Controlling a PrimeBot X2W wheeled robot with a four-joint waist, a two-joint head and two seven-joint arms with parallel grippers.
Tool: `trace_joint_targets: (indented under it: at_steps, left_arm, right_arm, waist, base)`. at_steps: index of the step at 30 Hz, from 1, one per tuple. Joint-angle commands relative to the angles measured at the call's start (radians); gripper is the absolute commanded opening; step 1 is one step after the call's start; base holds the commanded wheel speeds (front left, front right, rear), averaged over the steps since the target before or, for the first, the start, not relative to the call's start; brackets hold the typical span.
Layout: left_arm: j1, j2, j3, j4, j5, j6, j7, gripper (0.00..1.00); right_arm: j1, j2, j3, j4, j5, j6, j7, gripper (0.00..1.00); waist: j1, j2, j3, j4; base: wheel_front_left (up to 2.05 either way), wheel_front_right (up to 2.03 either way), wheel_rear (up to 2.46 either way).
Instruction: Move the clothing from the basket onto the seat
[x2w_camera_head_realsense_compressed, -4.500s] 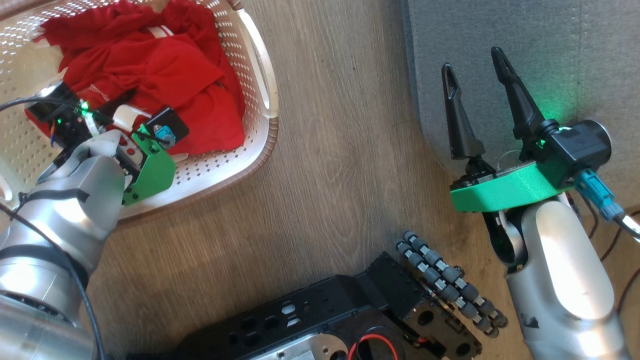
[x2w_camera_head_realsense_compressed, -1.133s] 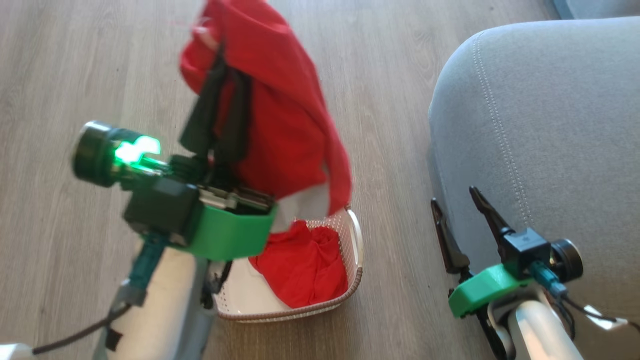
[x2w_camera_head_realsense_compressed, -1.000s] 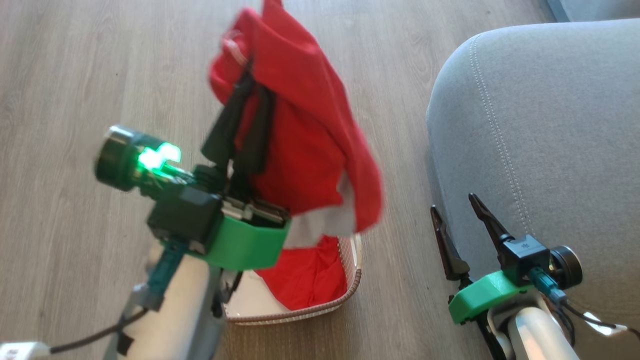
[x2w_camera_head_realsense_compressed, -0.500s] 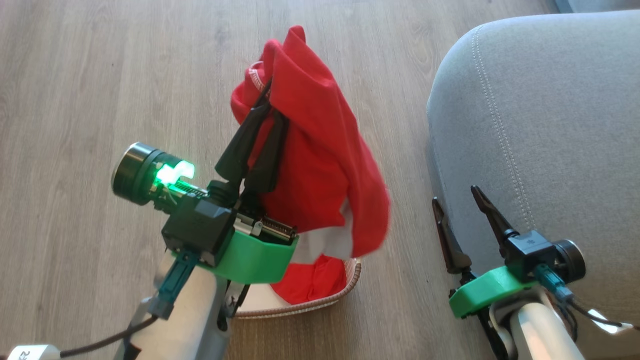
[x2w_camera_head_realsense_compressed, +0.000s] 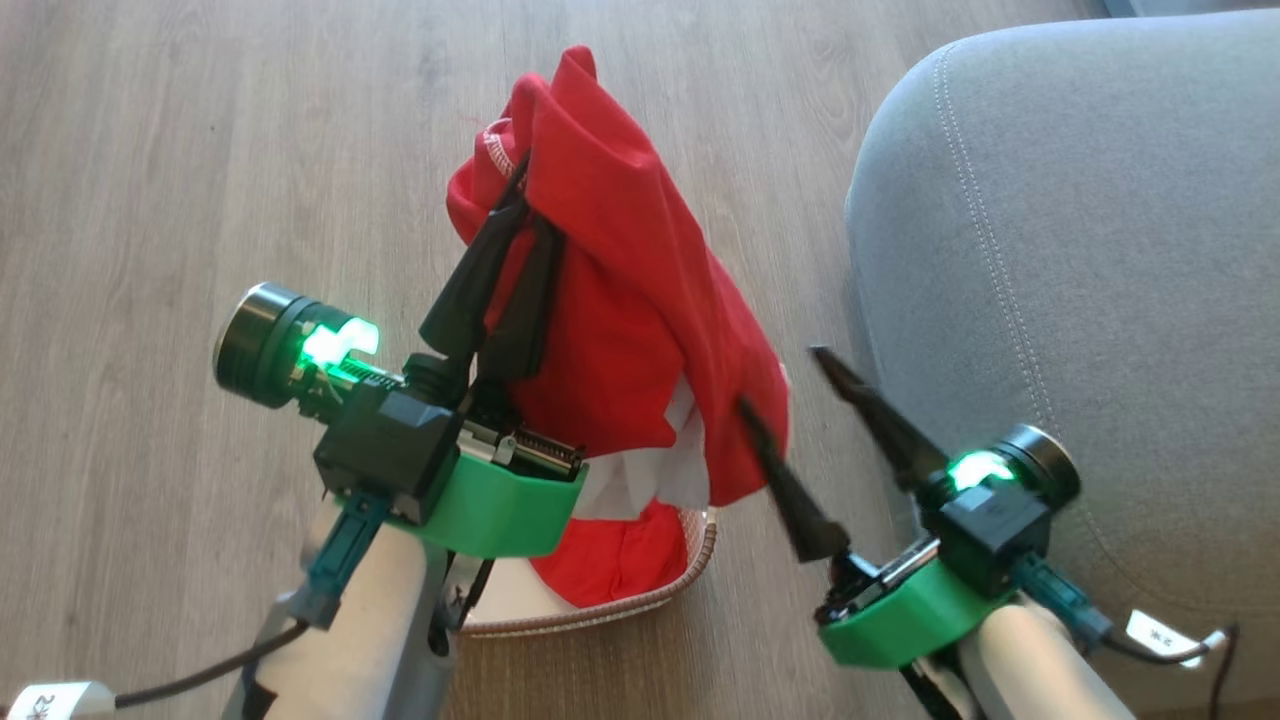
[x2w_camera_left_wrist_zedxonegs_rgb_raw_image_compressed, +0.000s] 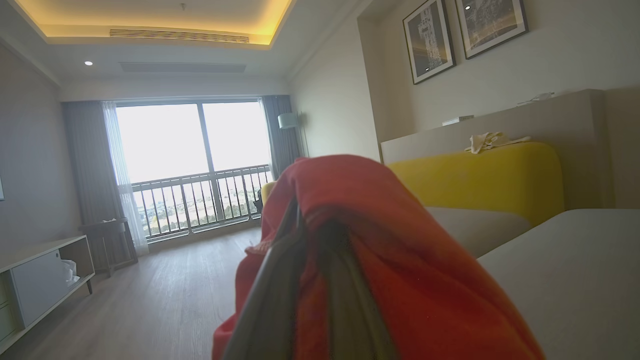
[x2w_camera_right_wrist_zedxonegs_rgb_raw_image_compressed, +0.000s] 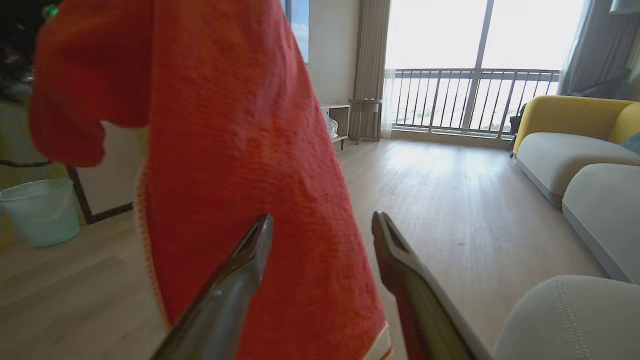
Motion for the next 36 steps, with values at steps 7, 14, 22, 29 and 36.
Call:
trace_joint_targets:
  at_steps: [7,14,22,29,36]
  left_arm:
    - [-0.048,-0.004,0.061,-0.015,-0.005,-0.001,-0.005,0.0]
    - [-0.052,-0.004,0.056,-0.012,-0.013,0.004,-0.005,0.0]
    - [-0.063,-0.004,0.003,-0.022,-0.029,0.001,-0.005,0.0]
    - [-0.066,-0.004,-0.056,-0.023,-0.046,0.008,-0.005,0.0]
    - [-0.07,-0.004,-0.122,-0.031,-0.055,0.01,-0.005,0.0]
  right_arm:
    - [-0.08,-0.127,0.225,-0.135,0.098,0.007,-0.001,1.0]
    - [-0.095,-0.149,0.263,-0.136,0.09,0.007,-0.001,1.0]
    - [-0.103,-0.127,0.23,-0.098,0.032,0.007,-0.001,1.0]
    - [-0.14,-0.1,0.218,-0.045,0.002,0.007,-0.001,1.0]
    - [-0.162,-0.049,0.166,0.003,-0.03,0.007,-0.001,1.0]
  waist:
    - [0.0,-0.0001,0.001,-0.003]
    - [0.0,-0.0001,0.007,0.002]
    - [0.0,-0.0001,0.01,0.018]
    - [0.0,-0.0001,0.015,0.032]
    - [0.0,-0.0001,0.011,0.053]
  base:
    - [0.0,0.0,0.0]
    - [0.0,0.0,0.0]
    - [0.0,0.0,0.0]
    - [0.0,0.0,0.0]
    - [0.0,0.0,0.0]
